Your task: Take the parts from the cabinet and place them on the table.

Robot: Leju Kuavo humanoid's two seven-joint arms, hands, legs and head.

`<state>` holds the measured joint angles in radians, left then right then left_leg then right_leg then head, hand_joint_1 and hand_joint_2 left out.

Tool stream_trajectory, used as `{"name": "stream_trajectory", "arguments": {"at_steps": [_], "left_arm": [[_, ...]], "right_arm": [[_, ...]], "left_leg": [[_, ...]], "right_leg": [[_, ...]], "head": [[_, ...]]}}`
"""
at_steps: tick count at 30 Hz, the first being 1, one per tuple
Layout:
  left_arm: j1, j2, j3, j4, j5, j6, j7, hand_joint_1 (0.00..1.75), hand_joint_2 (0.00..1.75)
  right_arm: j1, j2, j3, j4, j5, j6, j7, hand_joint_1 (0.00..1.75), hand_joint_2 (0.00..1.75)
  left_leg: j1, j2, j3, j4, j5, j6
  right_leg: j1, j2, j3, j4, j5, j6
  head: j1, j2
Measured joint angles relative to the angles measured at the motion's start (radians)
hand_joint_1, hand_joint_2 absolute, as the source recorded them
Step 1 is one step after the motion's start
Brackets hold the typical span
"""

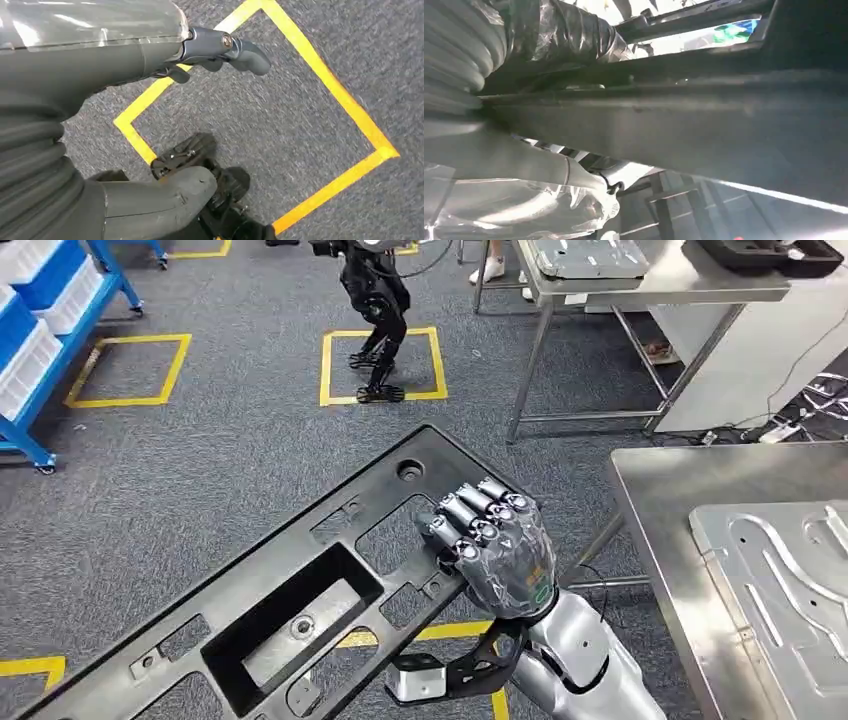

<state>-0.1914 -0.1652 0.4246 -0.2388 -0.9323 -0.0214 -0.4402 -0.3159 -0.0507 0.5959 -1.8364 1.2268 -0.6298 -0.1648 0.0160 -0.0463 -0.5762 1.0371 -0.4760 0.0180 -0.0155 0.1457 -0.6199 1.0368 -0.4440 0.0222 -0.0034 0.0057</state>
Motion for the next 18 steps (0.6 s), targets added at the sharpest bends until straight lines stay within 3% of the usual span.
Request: {"name": "stream_trajectory", "arguments": {"at_steps": [1, 2, 3, 5, 6, 7, 8, 10, 11, 12, 15, 16, 17, 18], "left_arm": [[-0.003, -0.002, 0.000, 0.000, 0.000, 0.000, 0.000, 0.00, 1.75], [-0.006, -0.001, 0.000, -0.001, 0.000, 0.000, -0.001, 0.00, 1.75], [-0.006, -0.002, 0.000, -0.001, 0.000, 0.000, -0.001, 0.00, 1.75], [0.002, 0.000, 0.000, -0.001, 0.000, 0.000, -0.001, 0.00, 1.75], [0.004, 0.001, 0.000, -0.001, 0.000, 0.000, 0.000, 0.00, 1.75], [0.004, 0.001, 0.000, -0.001, 0.000, 0.000, 0.000, 0.00, 1.75], [0.003, 0.001, 0.000, -0.001, 0.000, 0.000, -0.001, 0.00, 1.75], [-0.001, -0.001, 0.000, -0.001, 0.000, -0.001, -0.001, 0.00, 1.75], [-0.003, -0.001, 0.000, -0.001, 0.001, -0.001, -0.002, 0.00, 1.75], [-0.004, -0.002, 0.000, -0.001, 0.002, -0.001, -0.003, 0.00, 1.75], [-0.005, -0.003, -0.001, -0.001, 0.011, 0.000, -0.003, 0.00, 1.75], [-0.008, -0.003, -0.001, -0.001, 0.012, 0.000, -0.003, 0.00, 1.75], [-0.008, -0.003, -0.002, -0.003, 0.011, 0.000, -0.003, 0.00, 1.75], [-0.009, -0.003, -0.001, -0.003, 0.012, 0.000, -0.005, 0.00, 1.75]], "right_arm": [[0.002, 0.000, 0.000, 0.000, 0.000, 0.000, 0.000, 1.75, 1.75], [-0.001, -0.001, 0.000, -0.002, 0.000, 0.000, 0.000, 1.75, 1.75], [-0.002, -0.001, 0.000, -0.002, 0.000, -0.001, 0.000, 1.75, 1.75], [0.000, -0.002, 0.000, -0.002, 0.000, -0.001, 0.000, 1.75, 1.75], [0.000, -0.002, 0.000, -0.002, 0.000, -0.001, 0.000, 1.75, 1.75], [0.001, -0.003, 0.000, -0.002, 0.000, -0.001, 0.000, 1.75, 1.75], [0.001, -0.003, 0.000, -0.002, 0.000, -0.001, 0.000, 1.75, 1.75], [-0.001, -0.004, 0.000, -0.002, 0.000, -0.001, 0.000, 1.75, 1.75], [-0.003, -0.004, 0.000, -0.003, 0.000, -0.001, 0.000, 1.75, 1.75], [-0.007, -0.004, 0.000, -0.003, 0.000, 0.000, -0.002, 1.75, 1.75], [-0.011, -0.005, 0.000, -0.004, -0.002, 0.002, -0.002, 1.75, 1.75], [-0.011, -0.005, 0.000, -0.006, -0.002, 0.003, -0.002, 1.75, 1.75], [-0.010, -0.005, 0.000, -0.008, -0.002, 0.002, -0.002, 1.75, 1.75], [-0.016, -0.005, 0.000, -0.008, -0.002, 0.003, -0.002, 1.75, 1.75]], "left_leg": [[0.006, 0.014, 0.003, -0.009, 0.007, 0.011], [0.005, 0.024, 0.004, -0.013, 0.008, 0.017], [0.003, 0.035, 0.003, -0.013, 0.009, 0.022], [0.000, 0.064, 0.001, -0.013, 0.007, 0.025], [-0.002, 0.079, 0.000, -0.013, 0.006, 0.026], [-0.003, 0.094, 0.000, -0.013, 0.006, 0.026], [-0.004, 0.105, 0.001, -0.013, 0.005, 0.026], [-0.006, 0.126, 0.007, -0.013, 0.001, 0.024], [-0.007, 0.135, 0.011, -0.013, -0.001, 0.022], [-0.015, 0.145, 0.010, -0.012, -0.004, 0.016], [-0.013, 0.175, 0.017, -0.017, -0.006, 0.004], [-0.020, 0.188, 0.016, -0.016, -0.012, -0.005], [-0.011, 0.144, 0.019, -0.002, -0.024, -0.010], [-0.010, 0.094, 0.001, 0.041, -0.053, -0.013]], "right_leg": [[-0.001, -0.029, -0.002, 0.008, -0.007, 0.002], [0.007, -0.090, -0.014, 0.036, -0.029, 0.007], [0.008, -0.119, -0.043, 0.095, -0.066, 0.009], [0.004, -0.138, -0.118, 0.249, -0.135, 0.013], [0.003, -0.140, -0.143, 0.299, -0.146, 0.014], [0.002, -0.142, -0.143, 0.299, -0.130, 0.014], [0.002, -0.145, -0.120, 0.255, -0.097, 0.012], [0.006, -0.171, -0.025, 0.081, -0.011, 0.000], [0.016, -0.217, 0.013, 0.002, -0.003, -0.010], [0.030, -0.236, 0.020, -0.010, -0.010, -0.017], [0.031, -0.194, 0.012, -0.009, -0.007, -0.024], [0.021, -0.179, 0.024, -0.024, 0.002, -0.034], [0.015, -0.172, 0.027, -0.032, 0.006, -0.036], [0.011, -0.162, 0.026, -0.034, 0.009, -0.041]], "head": [[0.000, 0.000], [0.003, 0.000], [0.002, 0.000], [0.002, 0.000], [0.002, 0.000], [0.002, 0.000], [0.002, 0.000], [0.002, 0.000], [0.002, 0.000], [0.002, 0.000], [0.002, 0.000], [0.002, 0.000], [0.002, 0.000], [0.001, 0.000]]}}
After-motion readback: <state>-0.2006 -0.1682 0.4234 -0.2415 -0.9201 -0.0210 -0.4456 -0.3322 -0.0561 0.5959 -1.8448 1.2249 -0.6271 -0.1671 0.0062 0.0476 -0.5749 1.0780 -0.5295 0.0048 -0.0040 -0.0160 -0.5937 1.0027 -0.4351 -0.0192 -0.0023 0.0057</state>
